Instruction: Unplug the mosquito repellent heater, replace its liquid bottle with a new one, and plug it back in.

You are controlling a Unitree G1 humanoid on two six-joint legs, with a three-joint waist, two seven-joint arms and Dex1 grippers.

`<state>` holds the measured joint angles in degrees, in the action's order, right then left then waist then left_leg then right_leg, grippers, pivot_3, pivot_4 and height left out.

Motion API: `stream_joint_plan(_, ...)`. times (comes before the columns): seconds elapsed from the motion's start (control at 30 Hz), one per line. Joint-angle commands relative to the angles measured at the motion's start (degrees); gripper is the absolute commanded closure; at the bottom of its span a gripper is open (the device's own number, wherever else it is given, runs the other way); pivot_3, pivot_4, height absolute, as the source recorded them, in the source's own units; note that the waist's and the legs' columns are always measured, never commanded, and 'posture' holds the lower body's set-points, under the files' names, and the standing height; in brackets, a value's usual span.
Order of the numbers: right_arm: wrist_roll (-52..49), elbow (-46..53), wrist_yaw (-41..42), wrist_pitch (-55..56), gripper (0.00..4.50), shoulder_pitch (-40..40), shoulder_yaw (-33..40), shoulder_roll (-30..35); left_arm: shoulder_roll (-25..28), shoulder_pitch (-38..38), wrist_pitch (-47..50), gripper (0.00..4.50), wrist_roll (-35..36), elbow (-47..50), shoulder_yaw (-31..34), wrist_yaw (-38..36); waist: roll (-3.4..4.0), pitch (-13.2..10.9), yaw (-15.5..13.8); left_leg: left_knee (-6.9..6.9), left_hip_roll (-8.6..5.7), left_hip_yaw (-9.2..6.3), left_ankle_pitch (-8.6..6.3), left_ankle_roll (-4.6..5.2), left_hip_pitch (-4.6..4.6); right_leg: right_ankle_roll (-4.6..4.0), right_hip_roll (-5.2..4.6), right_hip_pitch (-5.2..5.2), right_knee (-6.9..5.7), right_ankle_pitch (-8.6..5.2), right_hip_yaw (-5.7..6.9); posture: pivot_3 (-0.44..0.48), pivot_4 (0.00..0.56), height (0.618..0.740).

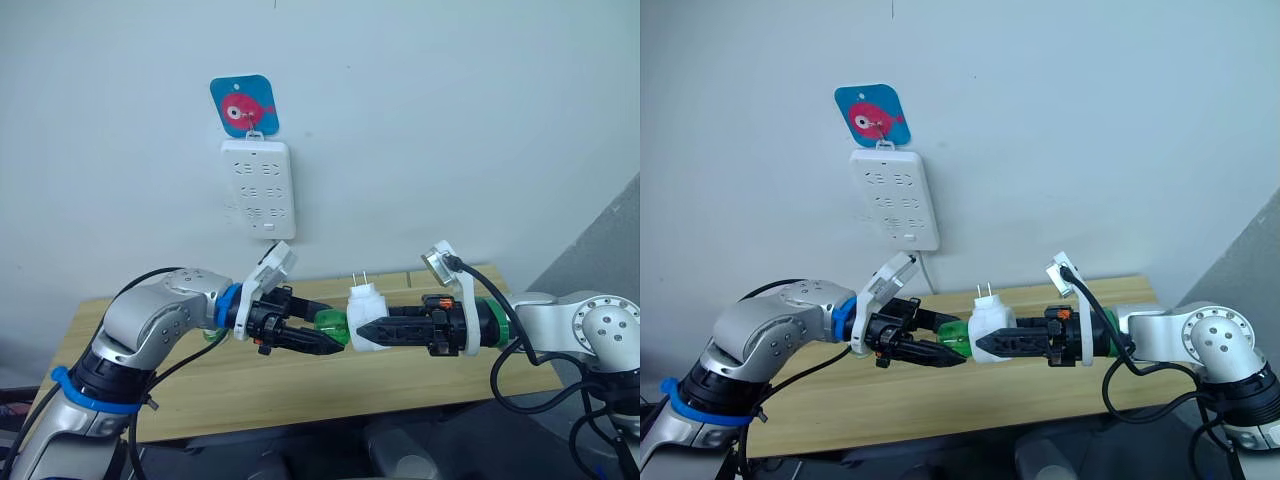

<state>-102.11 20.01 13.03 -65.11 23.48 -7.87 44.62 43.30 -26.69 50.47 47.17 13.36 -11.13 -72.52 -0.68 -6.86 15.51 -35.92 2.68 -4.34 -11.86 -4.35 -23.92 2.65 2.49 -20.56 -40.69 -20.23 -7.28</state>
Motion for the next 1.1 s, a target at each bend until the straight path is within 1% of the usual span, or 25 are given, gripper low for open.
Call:
stream_joint_plan(0.03,-2.00,1.10,0.53,0.89,1.51,0.21,2.15,-0.17,0.23,0.25,-5.08,1.33,-3.93,-0.39,0.23,-1.70,-0.02,-0.18,-0.03,0.00,0.00,0.00,0.00,0.00,0.00,0.00,0.00,0.00,0.00,0.00,0.00,-0.255,0.083,0.733)
stream_joint_plan(0.13,-3.53,0.48,-0.59,1.43,1.51,-0.52,2.64,0.11,-1.62,2.80,-16.35,0.33,-10.34,0.46,1.02,-0.46,-0.03,-0.25,-0.20,0.00,0.01,0.02,0.00,0.00,-0.03,0.00,0.00,-0.02,0.01,0.00,-0.04,-0.255,0.083,0.733)
stream_joint_plan(0.17,-4.06,0.26,-0.98,1.59,1.51,-0.83,2.87,0.29,-1.91,4.00,-20.57,0.03,-11.78,0.85,1.56,-1.55,-0.06,-0.28,-0.33,0.00,0.01,0.03,0.00,0.00,-0.02,0.00,0.00,-0.02,0.02,0.00,-0.06,-0.255,0.083,0.733)
stream_joint_plan(0.23,-5.05,-0.10,-1.75,1.97,1.51,-1.72,3.47,0.78,-3.06,6.48,-27.48,0.00,-14.22,1.50,3.60,-0.80,-0.08,-0.33,-0.61,0.00,0.02,0.04,0.00,0.00,-0.04,0.00,0.00,-0.04,0.02,0.00,-0.06,-0.264,0.083,0.733)
stream_joint_plan(0.37,-7.07,-0.79,-3.49,3.12,1.51,-3.94,4.92,1.38,-6.65,13.40,-47.97,0.00,-21.85,1.75,6.95,1.41,-0.08,-0.34,-1.18,-0.01,0.03,0.09,0.00,0.00,-0.06,0.00,-0.01,-0.04,0.08,0.00,-0.12,-0.262,0.083,0.733)
stream_joint_plan(0.47,-7.65,-0.84,-4.10,3.61,1.51,-4.78,5.29,1.57,-9.82,16.01,-57.63,0.00,-24.64,1.38,7.89,3.00,-0.10,-0.36,-1.40,-0.03,0.02,0.12,0.00,0.00,-0.07,-0.01,-0.05,-0.01,0.10,0.00,-0.14,-0.258,0.082,0.733)
stream_joint_plan(0.63,-7.71,-0.84,-4.40,3.67,1.51,-4.91,5.43,1.57,-13.01,16.40,-66.83,0.00,-28.34,-0.38,6.03,4.33,-0.10,-0.36,-1.47,-0.09,0.00,0.14,0.00,0.00,-0.07,0.00,-0.06,0.03,0.11,0.00,-0.17,-0.252,0.081,0.733)
stream_joint_plan(0.73,-7.80,-0.91,-4.73,3.83,1.51,-4.50,5.21,1.42,-14.17,15.44,-70.16,0.00,-30.46,-3.58,4.98,5.01,-0.10,-0.36,-1.44,-0.08,0.00,0.14,0.00,0.00,-0.04,0.00,-0.06,0.04,0.10,0.00,-0.16,-0.252,0.080,0.733)
stream_joint_plan(0.83,-7.95,-0.84,-4.81,3.82,1.51,-4.07,5.18,1.51,-15.15,14.06,-71.72,0.00,-31.10,-5.67,4.10,5.82,-0.10,-0.36,-1.40,-0.07,0.00,0.14,0.00,0.00,-0.06,0.00,-0.05,0.03,0.10,0.00,-0.15,-0.258,0.080,0.733)
stream_joint_plan(0.93,-8.23,-0.75,-4.80,3.68,1.51,-3.86,5.24,1.73,-15.64,12.83,-73.09,0.57,-31.60,-7.13,3.59,6.36,-0.10,-0.36,-1.40,-0.07,0.00,0.14,0.00,0.00,-0.07,0.00,-0.05,0.03,0.11,0.00,-0.15,-0.259,0.080,0.733)
stream_joint_plan(0.97,-8.23,-0.71,-4.75,3.61,1.51,-3.82,5.23,1.82,-15.73,12.52,-73.17,0.85,-31.50,-7.32,3.46,6.48,-0.10,-0.36,-1.39,-0.07,0.00,0.13,0.00,0.00,-0.07,0.00,-0.05,0.02,0.10,0.00,-0.15,-0.260,0.079,0.733)
stream_joint_plan(1.0,-8.25,-0.67,-4.75,3.58,1.51,-3.83,5.23,1.89,-15.88,12.31,-73.18,1.23,-31.24,-7.26,3.35,6.63,-0.10,-0.36,-1.35,-0.07,0.00,0.13,0.00,0.00,-0.07,0.00,-0.05,0.02,0.11,0.00,-0.15,-0.260,0.079,0.733)
stream_joint_plan(1.03,-8.24,-0.61,-4.74,3.57,1.51,-3.87,5.21,1.94,-15.92,12.29,-72.98,1.46,-30.80,-6.93,3.16,6.61,-0.10,-0.36,-1.34,-0.07,0.00,0.14,0.00,0.00,-0.06,0.00,-0.05,0.02,0.10,0.00,-0.15,-0.260,0.079,0.733)
stream_joint_plan(1.1,-8.21,-0.51,-4.82,3.63,1.51,-3.95,5.17,2.00,-15.87,12.55,-72.64,2.11,-30.07,-5.94,2.85,6.61,-0.10,-0.36,-1.31,-0.06,0.01,0.13,0.00,0.00,-0.06,0.00,-0.05,0.02,0.10,0.00,-0.14,-0.260,0.079,0.733)
